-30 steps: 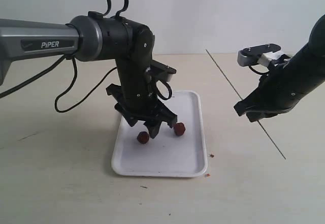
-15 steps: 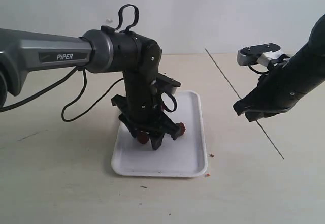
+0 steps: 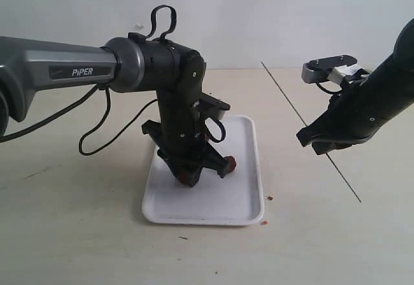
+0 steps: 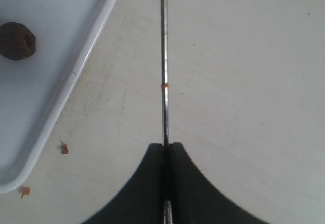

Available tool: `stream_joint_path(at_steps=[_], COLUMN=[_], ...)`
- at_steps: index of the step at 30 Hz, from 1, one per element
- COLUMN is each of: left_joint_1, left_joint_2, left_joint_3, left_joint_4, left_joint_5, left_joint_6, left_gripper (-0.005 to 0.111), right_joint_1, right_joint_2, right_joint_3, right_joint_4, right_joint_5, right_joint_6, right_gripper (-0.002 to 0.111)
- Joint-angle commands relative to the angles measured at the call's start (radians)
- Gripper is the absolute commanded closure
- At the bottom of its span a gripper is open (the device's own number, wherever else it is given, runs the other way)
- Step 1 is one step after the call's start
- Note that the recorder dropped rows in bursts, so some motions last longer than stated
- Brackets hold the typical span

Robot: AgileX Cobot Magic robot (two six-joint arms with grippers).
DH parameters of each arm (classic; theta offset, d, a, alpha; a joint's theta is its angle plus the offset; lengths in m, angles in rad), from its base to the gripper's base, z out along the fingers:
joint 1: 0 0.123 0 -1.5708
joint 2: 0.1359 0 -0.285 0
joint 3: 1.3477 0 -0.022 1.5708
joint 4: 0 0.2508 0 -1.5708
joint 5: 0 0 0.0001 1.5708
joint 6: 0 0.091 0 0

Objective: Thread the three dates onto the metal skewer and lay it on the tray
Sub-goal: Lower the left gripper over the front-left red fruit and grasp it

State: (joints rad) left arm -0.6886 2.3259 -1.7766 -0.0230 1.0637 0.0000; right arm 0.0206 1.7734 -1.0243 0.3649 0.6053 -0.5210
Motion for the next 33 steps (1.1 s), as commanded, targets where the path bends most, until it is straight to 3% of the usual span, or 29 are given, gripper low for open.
stream_joint_path(at_steps=[1,20,26,33], left_joint_1=[-0.002,0.003,0.003,0.013], left_joint_2=[-0.004,-0.019,-0.019,-0.038], left_joint_3=[-0.006,-0.006,-0.006,-0.006], left_joint_4=[-0.002,-0.002,-0.002,0.002], left_joint_5=[0.005,0.005,0.005,-0.003], left_joint_6=[-0.008,0.0,0.0,0.0], left_gripper=[0.071,0.072,0.082,0.082], right_joint_1=[-0.006,-0.006,-0.006,-0.006], right_joint_2=[-0.004,-0.004,-0.004,-0.004], right_joint_3=[-0.01,-0.01,-0.01,-0.01], right_joint_4=[0.003,0.003,0.003,0.003], right_joint_5=[-0.002,-0.008,-0.008,-0.01], right_joint_6=[-0.011,-0.009,-0.009,-0.009], right_gripper=[0.108,0.108,0.108,0.108])
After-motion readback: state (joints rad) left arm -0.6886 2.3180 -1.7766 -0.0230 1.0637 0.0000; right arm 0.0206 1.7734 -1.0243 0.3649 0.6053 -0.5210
